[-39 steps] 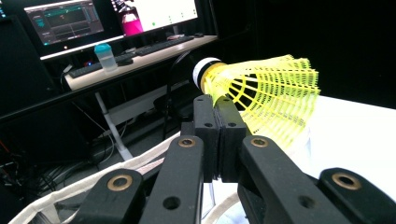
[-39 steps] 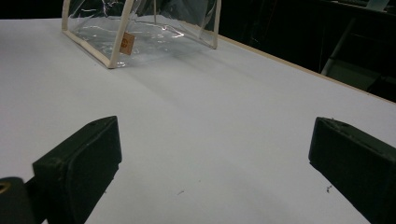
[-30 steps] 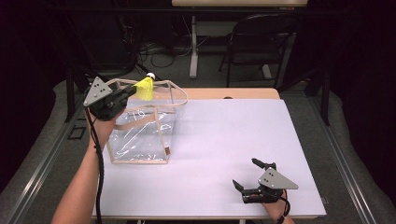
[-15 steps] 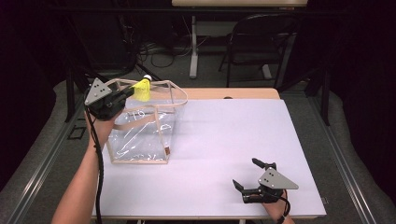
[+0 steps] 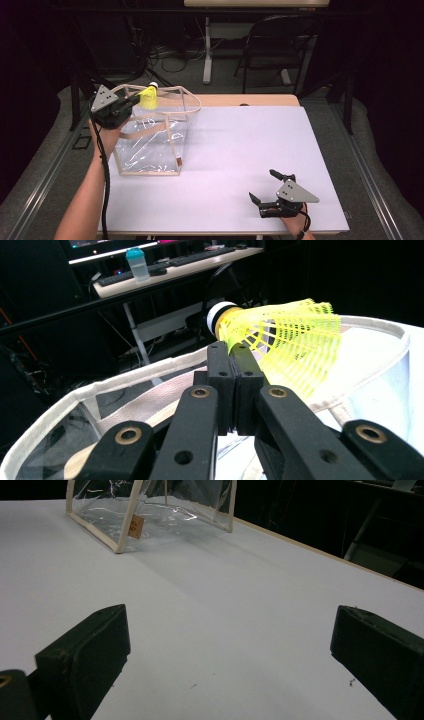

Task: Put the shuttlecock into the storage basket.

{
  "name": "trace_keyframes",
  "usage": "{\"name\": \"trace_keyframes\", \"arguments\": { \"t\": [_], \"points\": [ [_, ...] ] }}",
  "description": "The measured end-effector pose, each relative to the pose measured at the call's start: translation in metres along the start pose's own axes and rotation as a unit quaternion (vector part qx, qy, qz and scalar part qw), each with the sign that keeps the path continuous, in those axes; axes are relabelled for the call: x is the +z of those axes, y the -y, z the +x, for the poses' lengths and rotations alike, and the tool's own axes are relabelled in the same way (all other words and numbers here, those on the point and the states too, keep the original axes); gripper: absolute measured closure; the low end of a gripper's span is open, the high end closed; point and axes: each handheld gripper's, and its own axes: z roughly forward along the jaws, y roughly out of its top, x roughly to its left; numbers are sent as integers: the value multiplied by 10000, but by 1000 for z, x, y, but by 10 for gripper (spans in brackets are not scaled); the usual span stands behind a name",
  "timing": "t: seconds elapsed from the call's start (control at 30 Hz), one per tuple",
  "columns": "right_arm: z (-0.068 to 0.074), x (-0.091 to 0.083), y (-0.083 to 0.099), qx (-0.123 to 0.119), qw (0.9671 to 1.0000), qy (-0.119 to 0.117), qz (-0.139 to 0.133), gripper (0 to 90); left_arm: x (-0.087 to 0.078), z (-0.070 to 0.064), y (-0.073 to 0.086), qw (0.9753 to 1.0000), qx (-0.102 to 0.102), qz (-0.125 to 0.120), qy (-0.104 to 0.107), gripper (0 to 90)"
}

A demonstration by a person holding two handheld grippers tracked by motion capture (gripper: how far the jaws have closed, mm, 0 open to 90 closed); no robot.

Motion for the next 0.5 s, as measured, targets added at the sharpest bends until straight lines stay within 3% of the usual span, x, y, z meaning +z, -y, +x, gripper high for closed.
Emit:
{"name": "trace_keyframes", "arguments": {
  "t": [0.5],
  "points": [
    [0,0,0,-2,10000,-6,-12,23,-1,8,5,9997,-56,176,-140,892]
  ]
}}
